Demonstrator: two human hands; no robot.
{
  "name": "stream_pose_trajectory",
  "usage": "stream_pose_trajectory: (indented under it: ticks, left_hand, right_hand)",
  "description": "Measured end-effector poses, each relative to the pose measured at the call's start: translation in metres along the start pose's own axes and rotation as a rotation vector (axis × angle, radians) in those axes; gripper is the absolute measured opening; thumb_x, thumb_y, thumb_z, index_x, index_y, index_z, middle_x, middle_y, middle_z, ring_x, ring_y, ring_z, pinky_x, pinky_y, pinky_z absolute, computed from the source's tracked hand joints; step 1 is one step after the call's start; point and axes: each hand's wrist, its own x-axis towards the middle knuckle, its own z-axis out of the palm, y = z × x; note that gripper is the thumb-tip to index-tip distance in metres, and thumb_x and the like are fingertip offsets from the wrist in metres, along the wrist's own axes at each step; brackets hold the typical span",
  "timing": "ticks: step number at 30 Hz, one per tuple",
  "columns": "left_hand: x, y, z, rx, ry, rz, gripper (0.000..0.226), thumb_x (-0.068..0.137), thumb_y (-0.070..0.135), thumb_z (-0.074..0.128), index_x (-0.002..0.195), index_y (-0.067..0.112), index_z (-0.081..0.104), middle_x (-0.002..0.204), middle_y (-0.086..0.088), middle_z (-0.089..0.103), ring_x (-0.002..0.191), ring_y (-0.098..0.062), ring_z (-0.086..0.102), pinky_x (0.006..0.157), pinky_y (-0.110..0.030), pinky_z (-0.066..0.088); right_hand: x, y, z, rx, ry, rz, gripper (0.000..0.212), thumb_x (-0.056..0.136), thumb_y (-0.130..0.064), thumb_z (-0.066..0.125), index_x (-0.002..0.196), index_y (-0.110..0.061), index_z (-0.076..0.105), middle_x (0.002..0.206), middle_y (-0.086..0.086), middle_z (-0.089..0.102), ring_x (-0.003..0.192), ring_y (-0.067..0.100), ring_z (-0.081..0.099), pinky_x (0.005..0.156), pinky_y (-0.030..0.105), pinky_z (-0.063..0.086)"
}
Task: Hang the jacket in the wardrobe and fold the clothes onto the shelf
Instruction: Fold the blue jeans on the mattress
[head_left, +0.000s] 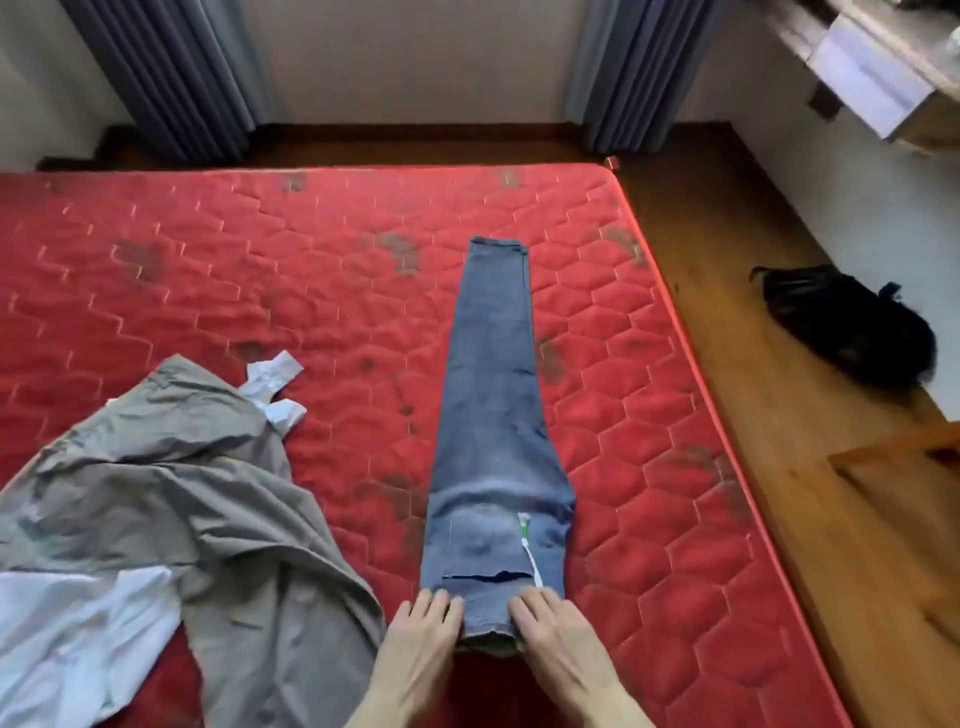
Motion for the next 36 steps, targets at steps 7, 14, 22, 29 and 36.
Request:
stream_pose_trajectory:
  ticks: [7, 14, 22, 29, 36]
  left_hand:
    - [-0.024, 0.013, 0.080, 0.076, -0.140, 0.133, 0.050, 0.061, 0.024, 0.070, 0.108, 0.015, 0.055, 0.094, -0.007, 0.065, 0.082, -0.028, 0.060, 0.068, -0.042, 0.035]
    - [-0.030, 0.002, 0.117, 0.060, -0.290, 0.184, 0.087, 0.057, 0.049, 0.073, 0.130, 0.004, 0.060, 0.123, -0.016, 0.062, 0.115, -0.036, 0.056, 0.105, -0.052, 0.035]
    - [0.009, -0.026, 0.111, 0.253, -0.015, 0.410, 0.057, 0.090, 0.012, 0.040, 0.145, 0.006, 0.056, 0.151, -0.017, 0.054, 0.141, -0.034, 0.052, 0.120, -0.051, 0.034]
    - [0.039, -0.070, 0.115, 0.310, 0.064, 0.563, 0.063, 0.095, 0.011, 0.036, 0.158, 0.012, 0.042, 0.165, -0.011, 0.039, 0.151, -0.030, 0.038, 0.123, -0.049, 0.034]
    - [0.041, -0.079, 0.119, 0.206, -0.026, 0.564, 0.085, 0.083, 0.027, 0.046, 0.164, 0.014, 0.027, 0.172, -0.007, 0.022, 0.159, -0.027, 0.020, 0.127, -0.045, 0.016]
  right_hand:
    - [-0.083, -0.003, 0.101, 0.051, -0.141, 0.148, 0.027, 0.088, -0.027, 0.052, 0.113, -0.018, 0.060, 0.123, 0.002, 0.058, 0.103, 0.019, 0.068, 0.078, 0.026, 0.056]
    - [-0.104, 0.000, 0.112, 0.135, -0.328, 0.101, 0.053, 0.087, -0.046, 0.066, 0.131, -0.018, 0.060, 0.142, 0.003, 0.055, 0.131, 0.020, 0.053, 0.108, 0.030, 0.046]
    - [-0.089, 0.051, 0.107, -0.095, -0.106, 0.030, 0.059, 0.089, -0.007, 0.043, 0.147, -0.014, 0.056, 0.161, 0.008, 0.045, 0.149, 0.027, 0.043, 0.115, 0.042, 0.037]
    - [-0.082, 0.100, 0.111, -0.255, -0.191, -0.185, 0.079, 0.082, -0.009, 0.045, 0.159, -0.026, 0.041, 0.170, 0.005, 0.030, 0.155, 0.025, 0.033, 0.122, 0.047, 0.030]
    - [-0.052, 0.112, 0.110, -0.200, -0.272, -0.297, 0.057, 0.089, -0.022, 0.047, 0.144, -0.026, 0.060, 0.158, 0.004, 0.051, 0.145, 0.026, 0.050, 0.120, 0.046, 0.032]
